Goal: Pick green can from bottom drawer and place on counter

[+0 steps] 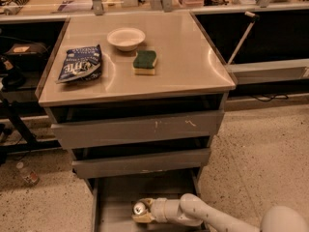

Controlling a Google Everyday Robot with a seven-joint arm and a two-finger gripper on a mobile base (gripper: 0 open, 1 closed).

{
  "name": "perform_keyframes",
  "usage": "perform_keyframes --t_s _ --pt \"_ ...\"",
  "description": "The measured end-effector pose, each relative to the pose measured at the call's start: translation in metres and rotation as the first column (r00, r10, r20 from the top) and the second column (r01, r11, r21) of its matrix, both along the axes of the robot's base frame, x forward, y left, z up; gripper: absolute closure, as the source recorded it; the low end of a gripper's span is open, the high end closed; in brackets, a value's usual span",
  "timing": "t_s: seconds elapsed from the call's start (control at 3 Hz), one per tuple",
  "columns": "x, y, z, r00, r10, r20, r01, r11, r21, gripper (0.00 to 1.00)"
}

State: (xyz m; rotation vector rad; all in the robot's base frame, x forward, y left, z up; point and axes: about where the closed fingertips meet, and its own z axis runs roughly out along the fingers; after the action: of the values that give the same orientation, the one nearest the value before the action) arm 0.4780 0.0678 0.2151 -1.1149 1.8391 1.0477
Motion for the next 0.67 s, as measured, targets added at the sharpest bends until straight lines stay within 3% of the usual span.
perform_keyframes --t_s 0.33,0.67 --pt "-0.001 -0.002 0.054 0.9983 -0.054 0.023 0.054 0.999 -0.001 1.0" --pt "-0.005 -0.021 0.106 0.9887 -0.143 0.043 0.145 0.989 -0.038 1.0"
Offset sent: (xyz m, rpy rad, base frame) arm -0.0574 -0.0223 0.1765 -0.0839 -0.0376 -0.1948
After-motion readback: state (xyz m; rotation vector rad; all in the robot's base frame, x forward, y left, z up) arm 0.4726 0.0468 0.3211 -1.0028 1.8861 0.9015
